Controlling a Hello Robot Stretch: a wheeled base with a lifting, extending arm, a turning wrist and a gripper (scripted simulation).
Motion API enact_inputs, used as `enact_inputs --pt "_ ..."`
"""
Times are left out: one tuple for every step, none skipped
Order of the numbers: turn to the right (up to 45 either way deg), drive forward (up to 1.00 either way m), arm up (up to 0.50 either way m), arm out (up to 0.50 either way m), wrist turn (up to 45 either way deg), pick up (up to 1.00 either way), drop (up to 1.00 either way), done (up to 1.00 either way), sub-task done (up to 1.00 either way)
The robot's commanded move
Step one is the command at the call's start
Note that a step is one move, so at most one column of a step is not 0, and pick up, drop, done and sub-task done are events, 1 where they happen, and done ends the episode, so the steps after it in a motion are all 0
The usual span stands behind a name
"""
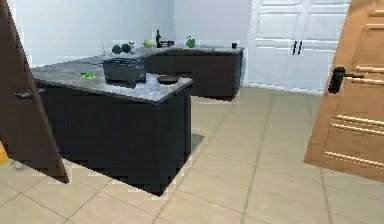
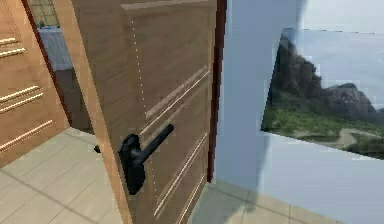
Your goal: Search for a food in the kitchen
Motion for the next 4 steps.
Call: enact_inputs --pt "0.0 0.1 0.0 0.0 0.0 0.0 0.0 0.0 0.0" --pt "12.0 0.0 0.0 0.0 0.0 0.0 0.0 0.0 0.0" --pt "0.0 1.0 0.0 0.0 0.0 0.0 0.0 0.0 0.0" --pt "3.0 0.0 0.0 0.0 0.0 0.0 0.0 0.0 0.0"
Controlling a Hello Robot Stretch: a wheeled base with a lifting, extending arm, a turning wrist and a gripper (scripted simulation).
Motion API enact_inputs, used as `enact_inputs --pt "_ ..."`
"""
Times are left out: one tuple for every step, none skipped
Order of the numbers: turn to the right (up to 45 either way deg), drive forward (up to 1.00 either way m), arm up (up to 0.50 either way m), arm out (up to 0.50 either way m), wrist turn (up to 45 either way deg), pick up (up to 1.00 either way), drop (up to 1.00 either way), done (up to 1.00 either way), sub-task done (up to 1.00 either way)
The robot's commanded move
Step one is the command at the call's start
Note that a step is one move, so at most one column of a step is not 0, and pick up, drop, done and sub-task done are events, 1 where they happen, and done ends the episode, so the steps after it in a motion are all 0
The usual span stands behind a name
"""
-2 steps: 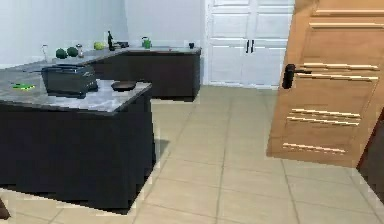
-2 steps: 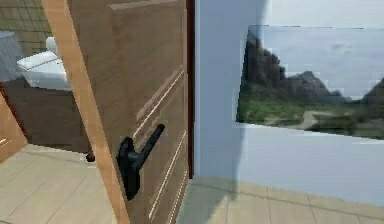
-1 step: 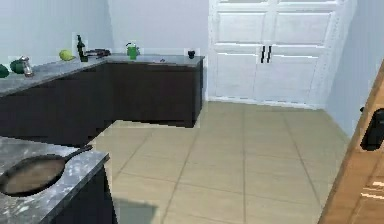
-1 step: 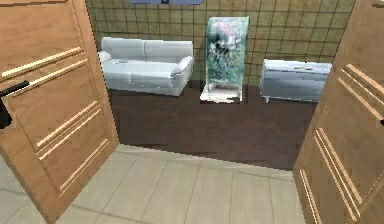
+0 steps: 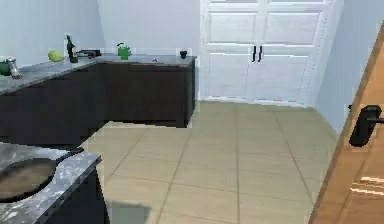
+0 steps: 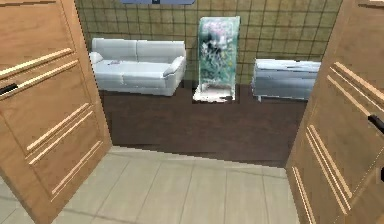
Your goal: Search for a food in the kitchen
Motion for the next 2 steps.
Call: enact_inputs --pt "0.0 0.75 0.0 0.0 0.0 0.0 0.0 0.0 0.0" --pt "6.0 0.0 0.0 0.0 0.0 0.0 0.0 0.0 0.0"
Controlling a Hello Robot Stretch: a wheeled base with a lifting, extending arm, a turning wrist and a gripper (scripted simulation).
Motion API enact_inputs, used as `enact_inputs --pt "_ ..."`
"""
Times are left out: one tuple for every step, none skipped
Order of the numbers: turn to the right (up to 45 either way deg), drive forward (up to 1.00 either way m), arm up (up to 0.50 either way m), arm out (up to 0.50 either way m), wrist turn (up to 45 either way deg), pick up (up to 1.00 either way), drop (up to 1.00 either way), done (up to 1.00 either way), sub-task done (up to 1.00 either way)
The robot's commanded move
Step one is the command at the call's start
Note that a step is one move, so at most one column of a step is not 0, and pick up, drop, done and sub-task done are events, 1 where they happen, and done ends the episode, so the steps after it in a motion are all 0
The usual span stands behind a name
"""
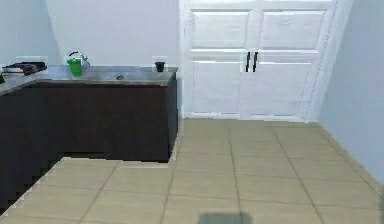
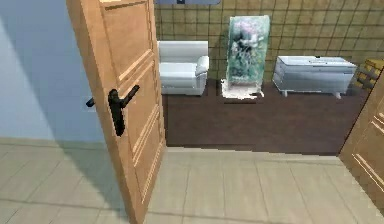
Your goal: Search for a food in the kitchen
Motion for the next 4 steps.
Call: enact_inputs --pt "0.0 0.25 0.0 0.0 0.0 0.0 0.0 0.0 0.0" --pt "-30.0 0.0 0.0 0.0 0.0 0.0 0.0 0.0 0.0" --pt "0.0 0.25 0.0 0.0 0.0 0.0 0.0 0.0 0.0" --pt "-36.0 0.0 0.0 0.0 0.0 0.0 0.0 0.0 0.0"
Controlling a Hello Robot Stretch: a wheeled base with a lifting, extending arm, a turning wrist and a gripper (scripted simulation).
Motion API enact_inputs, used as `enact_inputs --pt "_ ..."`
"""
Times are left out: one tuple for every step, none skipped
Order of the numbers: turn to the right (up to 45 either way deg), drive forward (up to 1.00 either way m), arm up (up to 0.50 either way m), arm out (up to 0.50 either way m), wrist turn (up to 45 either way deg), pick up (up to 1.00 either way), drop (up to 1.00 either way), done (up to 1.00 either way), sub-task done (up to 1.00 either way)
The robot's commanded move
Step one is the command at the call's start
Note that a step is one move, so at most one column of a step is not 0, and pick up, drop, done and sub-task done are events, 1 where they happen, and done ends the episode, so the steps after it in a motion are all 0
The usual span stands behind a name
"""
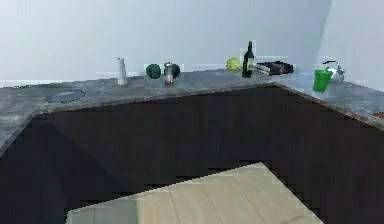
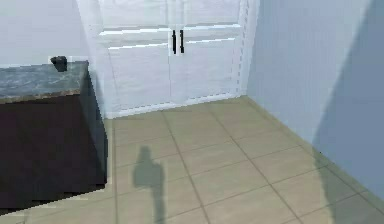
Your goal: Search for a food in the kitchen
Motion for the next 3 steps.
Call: enact_inputs --pt "0.0 0.85 0.0 0.0 0.0 0.0 0.0 0.0 0.0" --pt "-12.0 0.0 0.0 0.0 0.0 0.0 0.0 0.0 0.0" --pt "0.0 1.0 0.0 0.0 0.0 0.0 0.0 0.0 0.0"
